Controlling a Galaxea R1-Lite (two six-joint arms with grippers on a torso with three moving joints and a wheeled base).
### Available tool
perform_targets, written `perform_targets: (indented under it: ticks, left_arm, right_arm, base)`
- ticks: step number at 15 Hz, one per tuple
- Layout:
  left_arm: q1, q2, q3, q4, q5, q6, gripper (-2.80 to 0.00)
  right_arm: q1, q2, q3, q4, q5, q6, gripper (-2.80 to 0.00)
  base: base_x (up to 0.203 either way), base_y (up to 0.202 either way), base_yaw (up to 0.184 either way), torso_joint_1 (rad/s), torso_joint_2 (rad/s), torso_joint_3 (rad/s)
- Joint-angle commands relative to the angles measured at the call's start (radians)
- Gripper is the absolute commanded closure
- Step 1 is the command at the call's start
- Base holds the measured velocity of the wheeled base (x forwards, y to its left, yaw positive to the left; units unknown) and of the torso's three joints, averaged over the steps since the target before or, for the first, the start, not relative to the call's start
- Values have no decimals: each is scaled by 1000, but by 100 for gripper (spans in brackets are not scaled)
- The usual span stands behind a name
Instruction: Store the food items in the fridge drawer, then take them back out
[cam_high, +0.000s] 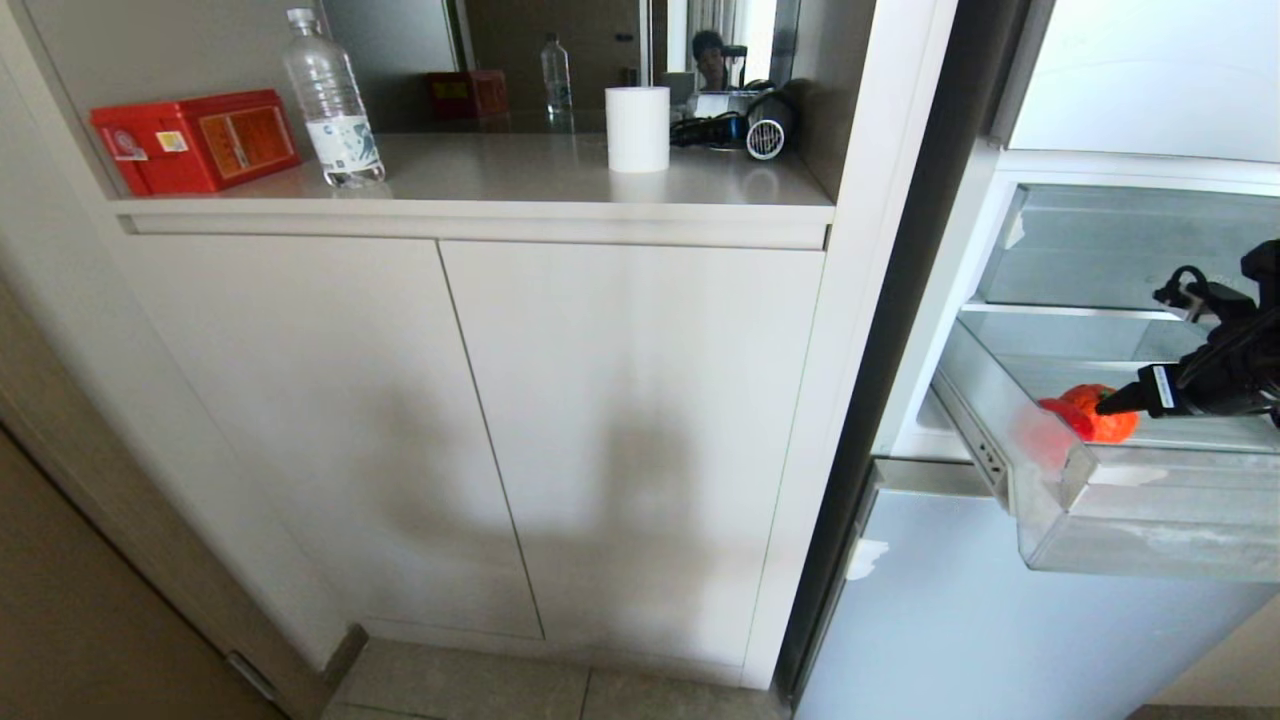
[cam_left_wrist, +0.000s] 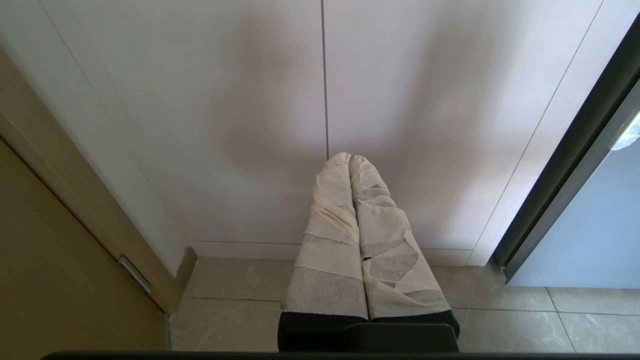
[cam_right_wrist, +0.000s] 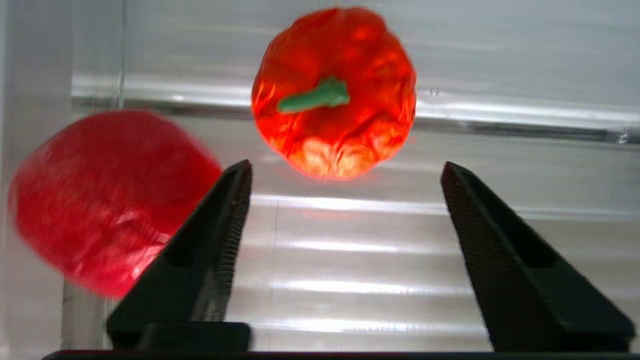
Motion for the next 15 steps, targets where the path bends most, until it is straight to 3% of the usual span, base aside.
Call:
perform_targets:
  ticks: [1,15]
  left_arm:
    - [0,0,-1,0,0,0,0]
    - [0,0,0,0,0,0,0]
  right_arm:
    - [1,43,-22,3,3,0,-280]
    - [29,100,-39,3,2,14,-280]
  base:
    - [0,0,0,0,0,0]
    - [0,0,0,0,0,0]
